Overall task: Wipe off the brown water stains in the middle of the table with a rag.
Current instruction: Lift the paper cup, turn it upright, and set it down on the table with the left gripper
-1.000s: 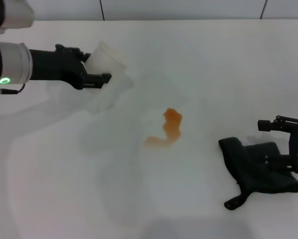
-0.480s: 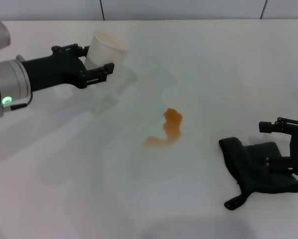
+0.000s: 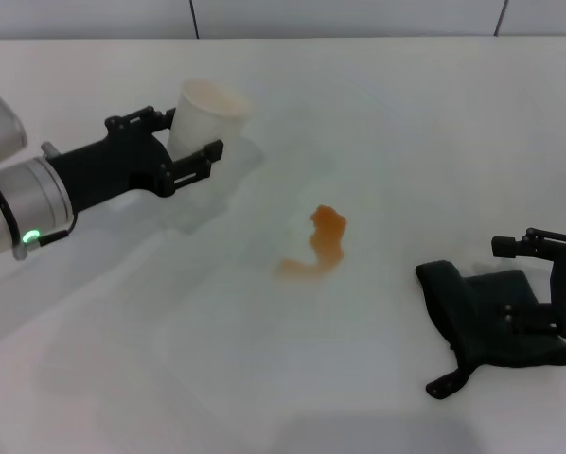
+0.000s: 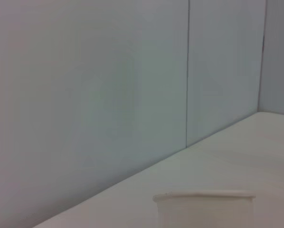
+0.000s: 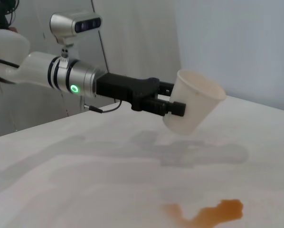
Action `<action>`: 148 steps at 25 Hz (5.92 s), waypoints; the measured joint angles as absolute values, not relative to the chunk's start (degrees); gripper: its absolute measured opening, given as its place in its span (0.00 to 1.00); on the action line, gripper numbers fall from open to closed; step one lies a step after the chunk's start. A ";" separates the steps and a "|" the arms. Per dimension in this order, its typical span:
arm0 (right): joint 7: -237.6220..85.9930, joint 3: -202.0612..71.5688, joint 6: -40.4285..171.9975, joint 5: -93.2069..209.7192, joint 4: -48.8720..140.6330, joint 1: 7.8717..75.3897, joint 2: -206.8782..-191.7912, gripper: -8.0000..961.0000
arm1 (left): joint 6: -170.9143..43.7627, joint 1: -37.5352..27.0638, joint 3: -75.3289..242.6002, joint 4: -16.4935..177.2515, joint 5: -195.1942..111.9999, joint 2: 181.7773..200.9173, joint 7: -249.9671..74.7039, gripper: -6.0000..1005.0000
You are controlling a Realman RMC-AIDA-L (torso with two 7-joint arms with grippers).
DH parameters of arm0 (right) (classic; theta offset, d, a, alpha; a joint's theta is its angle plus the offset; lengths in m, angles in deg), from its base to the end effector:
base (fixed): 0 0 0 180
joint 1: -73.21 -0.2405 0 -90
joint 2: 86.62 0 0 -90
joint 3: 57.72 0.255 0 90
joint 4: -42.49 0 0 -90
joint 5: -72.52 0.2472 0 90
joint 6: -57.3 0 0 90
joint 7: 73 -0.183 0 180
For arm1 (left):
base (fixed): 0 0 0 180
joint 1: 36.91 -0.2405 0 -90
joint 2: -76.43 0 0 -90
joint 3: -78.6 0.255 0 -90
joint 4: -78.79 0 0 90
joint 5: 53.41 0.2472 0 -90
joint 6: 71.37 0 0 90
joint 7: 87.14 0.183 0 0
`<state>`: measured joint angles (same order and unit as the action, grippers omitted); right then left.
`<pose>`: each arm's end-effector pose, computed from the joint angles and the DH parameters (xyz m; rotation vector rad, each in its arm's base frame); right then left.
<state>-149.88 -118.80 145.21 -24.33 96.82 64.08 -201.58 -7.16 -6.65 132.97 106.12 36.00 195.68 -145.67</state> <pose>0.3086 0.3101 0.0037 -2.6891 0.4966 0.5916 -0.2807 0.4175 -0.0654 -2.4257 -0.4456 -0.6100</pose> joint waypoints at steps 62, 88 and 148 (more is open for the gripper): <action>-149.81 -118.80 145.19 -24.36 96.62 63.76 -201.50 0.82 | -10.12 -8.01 132.92 99.84 32.28 195.93 -125.12 0.70; -149.78 -118.80 143.68 -24.63 95.78 63.67 -201.52 0.82 | -4.99 -10.45 133.07 97.12 24.94 195.94 -113.31 0.70; -149.93 -119.32 143.25 -24.61 95.83 62.92 -201.58 0.81 | -8.72 -10.69 135.64 92.50 22.20 196.08 -106.59 0.70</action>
